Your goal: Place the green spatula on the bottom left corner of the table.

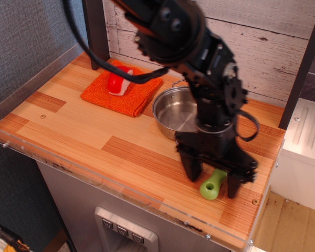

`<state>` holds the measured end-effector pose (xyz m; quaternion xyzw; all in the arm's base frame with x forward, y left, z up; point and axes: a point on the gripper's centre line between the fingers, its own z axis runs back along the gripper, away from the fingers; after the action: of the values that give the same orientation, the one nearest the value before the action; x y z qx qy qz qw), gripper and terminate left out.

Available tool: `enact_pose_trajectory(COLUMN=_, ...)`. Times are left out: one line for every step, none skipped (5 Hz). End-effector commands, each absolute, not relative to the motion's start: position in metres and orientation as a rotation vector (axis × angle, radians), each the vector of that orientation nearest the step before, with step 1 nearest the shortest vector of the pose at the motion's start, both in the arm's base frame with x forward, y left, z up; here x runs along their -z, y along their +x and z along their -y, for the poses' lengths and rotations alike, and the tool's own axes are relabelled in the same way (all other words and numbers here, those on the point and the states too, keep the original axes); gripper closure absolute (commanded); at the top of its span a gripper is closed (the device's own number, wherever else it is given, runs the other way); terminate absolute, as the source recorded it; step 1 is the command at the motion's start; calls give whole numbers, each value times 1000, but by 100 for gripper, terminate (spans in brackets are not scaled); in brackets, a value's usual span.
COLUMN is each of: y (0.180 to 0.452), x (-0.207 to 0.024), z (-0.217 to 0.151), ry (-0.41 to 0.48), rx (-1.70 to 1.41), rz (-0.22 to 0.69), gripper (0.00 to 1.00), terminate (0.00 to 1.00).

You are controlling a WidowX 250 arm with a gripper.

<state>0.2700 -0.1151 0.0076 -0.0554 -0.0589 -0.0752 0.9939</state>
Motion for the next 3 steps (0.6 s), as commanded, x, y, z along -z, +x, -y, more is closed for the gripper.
enact_pose_trajectory(y=278, x=-10, z=130, ry=-69, rx=231, rz=161, gripper=100, terminate=0)
enact_pose_trajectory(y=277, x=-32, z=131, ry=-73, rx=264, rz=207, gripper=100, terminate=0)
enact_pose_trajectory(y=273, x=-79, z=122, ry=-142, rx=263, rz=257, gripper=100, terminate=0)
